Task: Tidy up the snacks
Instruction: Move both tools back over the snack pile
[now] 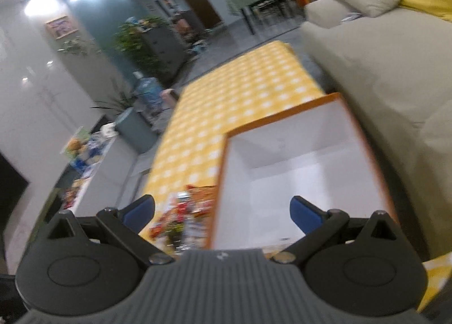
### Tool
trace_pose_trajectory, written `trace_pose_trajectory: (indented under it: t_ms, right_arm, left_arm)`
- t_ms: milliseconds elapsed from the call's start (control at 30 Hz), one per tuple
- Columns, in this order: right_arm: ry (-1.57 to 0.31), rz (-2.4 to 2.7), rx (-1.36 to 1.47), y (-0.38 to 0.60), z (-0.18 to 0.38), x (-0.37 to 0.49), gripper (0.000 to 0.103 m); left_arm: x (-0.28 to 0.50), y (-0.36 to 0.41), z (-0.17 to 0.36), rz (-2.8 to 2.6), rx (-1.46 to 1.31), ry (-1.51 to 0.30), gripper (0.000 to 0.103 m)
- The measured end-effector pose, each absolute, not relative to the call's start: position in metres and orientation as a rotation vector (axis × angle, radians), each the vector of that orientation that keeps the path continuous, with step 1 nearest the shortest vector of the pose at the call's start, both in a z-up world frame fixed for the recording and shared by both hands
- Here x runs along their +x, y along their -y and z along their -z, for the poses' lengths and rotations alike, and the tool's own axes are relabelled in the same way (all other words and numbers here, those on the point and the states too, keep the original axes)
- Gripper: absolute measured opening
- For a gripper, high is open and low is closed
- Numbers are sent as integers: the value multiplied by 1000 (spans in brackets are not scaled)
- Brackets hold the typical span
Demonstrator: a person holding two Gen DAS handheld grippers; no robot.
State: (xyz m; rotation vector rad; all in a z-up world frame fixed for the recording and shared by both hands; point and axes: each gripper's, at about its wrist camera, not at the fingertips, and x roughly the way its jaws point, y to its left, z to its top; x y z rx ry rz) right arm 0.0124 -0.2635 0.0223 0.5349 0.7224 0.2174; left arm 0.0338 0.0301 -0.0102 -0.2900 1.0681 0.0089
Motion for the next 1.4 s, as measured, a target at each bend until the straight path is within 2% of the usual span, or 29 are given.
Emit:
trace_pose_trajectory:
  t_ms: [300, 533, 767, 833, 1000, 1133, 1167, 1200, 1233, 1400]
  right_arm:
    - [-801, -371, 487, 189, -9, 18, 99]
    - [-870, -413, 401, 150, 9, 20, 99]
    - [-853, -437, 332, 131, 22, 17, 99]
    - [-846, -428, 319, 129, 25, 17, 92]
    - [-847, -420, 303, 128, 31, 20, 91]
    - [-841, -408, 268, 127, 32, 21, 83]
    - [-841, -406, 259, 126, 33, 21, 83]
    - [-837, -399, 252, 125, 34, 21, 83]
    - [-832, -388, 244, 124, 35, 21, 83]
    - [-826, -364, 217, 119, 33, 19, 82]
  left_arm:
    - [44, -100, 72, -195, -272, -1129, 77]
    - [56, -109, 108, -203, -344, -1157, 77]
    - [69, -106, 133, -243, -313, -1189, 77]
    - [71, -107, 136, -238, -318, -1189, 77]
    - [75, -113, 143, -222, -355, -1193, 77]
    - [76, -110, 141, -226, -336, -1182, 76]
    - [75, -108, 141, -229, -324, -1180, 74]
    - [75, -107, 141, -232, -314, -1179, 63]
    - [75, -106, 140, -245, -303, -1182, 56]
    - [72, -116, 140, -253, -351, -1177, 46]
